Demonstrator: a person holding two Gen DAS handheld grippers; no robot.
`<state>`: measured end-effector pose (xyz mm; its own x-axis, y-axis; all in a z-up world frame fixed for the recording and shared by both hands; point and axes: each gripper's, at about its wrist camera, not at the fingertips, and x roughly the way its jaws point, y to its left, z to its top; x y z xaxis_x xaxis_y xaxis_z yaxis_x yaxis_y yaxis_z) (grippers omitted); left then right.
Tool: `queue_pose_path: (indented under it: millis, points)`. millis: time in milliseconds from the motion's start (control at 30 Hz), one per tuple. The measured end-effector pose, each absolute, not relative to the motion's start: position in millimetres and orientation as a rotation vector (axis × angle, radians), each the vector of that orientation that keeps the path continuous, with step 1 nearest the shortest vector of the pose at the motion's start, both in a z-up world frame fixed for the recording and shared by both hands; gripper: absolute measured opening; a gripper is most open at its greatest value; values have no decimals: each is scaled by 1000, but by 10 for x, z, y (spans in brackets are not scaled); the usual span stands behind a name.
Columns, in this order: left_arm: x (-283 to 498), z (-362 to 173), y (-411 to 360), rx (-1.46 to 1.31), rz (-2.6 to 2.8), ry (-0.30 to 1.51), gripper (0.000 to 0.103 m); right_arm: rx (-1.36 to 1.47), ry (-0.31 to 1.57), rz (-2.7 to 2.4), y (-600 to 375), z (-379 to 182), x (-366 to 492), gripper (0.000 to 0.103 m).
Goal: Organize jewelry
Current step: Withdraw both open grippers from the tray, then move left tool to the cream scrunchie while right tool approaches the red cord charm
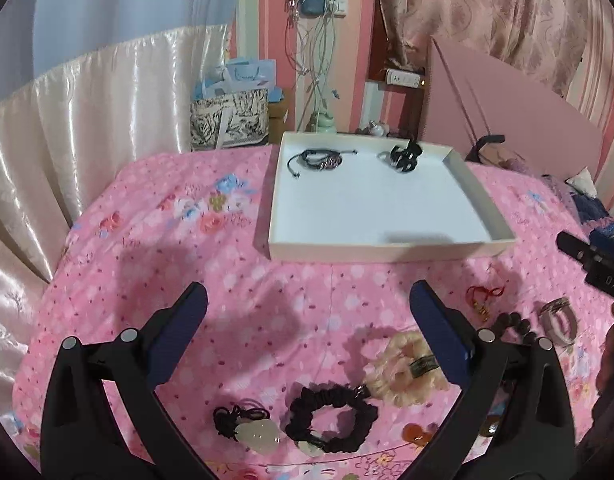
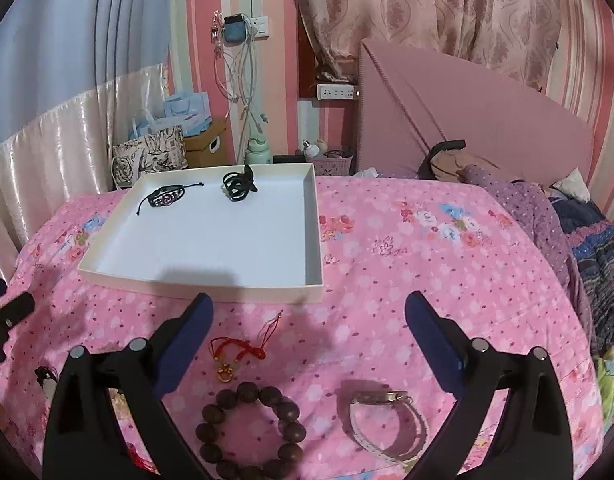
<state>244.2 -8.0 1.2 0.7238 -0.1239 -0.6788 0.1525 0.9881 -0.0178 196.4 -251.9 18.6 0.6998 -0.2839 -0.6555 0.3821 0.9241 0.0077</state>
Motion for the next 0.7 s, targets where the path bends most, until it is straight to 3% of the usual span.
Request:
queue_pose_path:
  millis: [700]
  points:
    - [2518, -425, -233, 124, -192, 861, 100, 133, 840, -379, -2461, -367, 2211, 96]
